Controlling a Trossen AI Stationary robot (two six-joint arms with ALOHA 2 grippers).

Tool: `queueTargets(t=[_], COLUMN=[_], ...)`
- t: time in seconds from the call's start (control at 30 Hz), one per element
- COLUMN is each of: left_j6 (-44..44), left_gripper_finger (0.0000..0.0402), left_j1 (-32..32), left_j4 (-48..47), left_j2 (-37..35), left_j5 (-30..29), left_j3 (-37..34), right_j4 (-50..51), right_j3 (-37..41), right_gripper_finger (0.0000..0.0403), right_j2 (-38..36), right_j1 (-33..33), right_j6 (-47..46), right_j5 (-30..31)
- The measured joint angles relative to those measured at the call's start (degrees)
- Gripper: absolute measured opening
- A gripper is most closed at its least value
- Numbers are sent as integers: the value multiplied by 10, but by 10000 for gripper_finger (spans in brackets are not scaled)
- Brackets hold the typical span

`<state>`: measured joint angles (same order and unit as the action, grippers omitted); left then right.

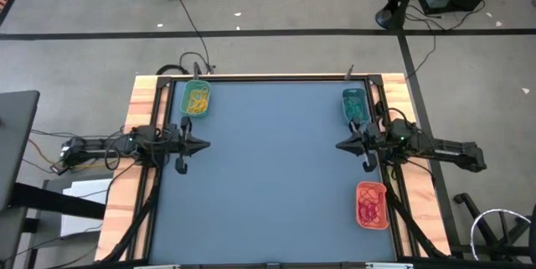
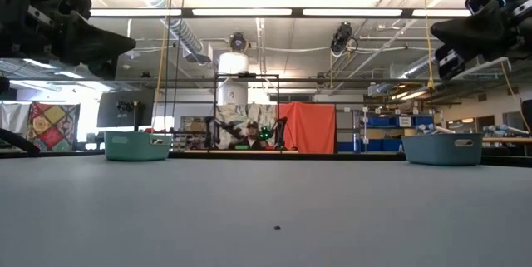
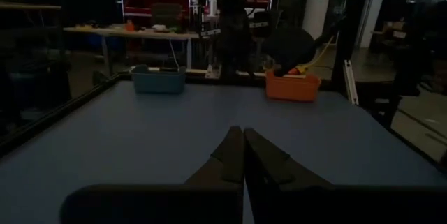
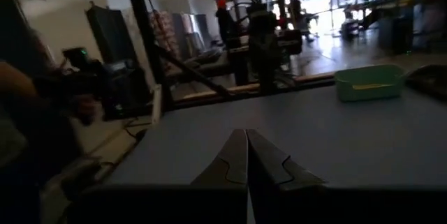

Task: Sort rubber bands into baskets
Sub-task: Return to Home Position

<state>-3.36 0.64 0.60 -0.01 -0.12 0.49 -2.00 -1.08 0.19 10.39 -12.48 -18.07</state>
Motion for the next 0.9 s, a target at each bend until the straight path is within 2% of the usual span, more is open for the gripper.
queueTargets(t=[0.1,0.4,0.5,0.67,0.9], left_j6=[10,27,27,33,32], left_gripper_finger=[9,10,10,10,10], left_j1=[0,0,0,0,0], left_j4=[-1,-1,-1,4,4], left_j2=[0,0,0,0,0], left_j5=[0,0,-4,-52,-52], left_j3=[0,0,0,0,0], right_j4=[-18,-17,-11,-8,-9], right_j3=[7,7,7,7,7], right_gripper_finger=[5,5,8,30,43], right_j2=[6,9,9,9,9], right_j1=[0,5,10,10,10], right_j6=[-12,25,16,-13,-13], right_j5=[-16,-10,40,130,142])
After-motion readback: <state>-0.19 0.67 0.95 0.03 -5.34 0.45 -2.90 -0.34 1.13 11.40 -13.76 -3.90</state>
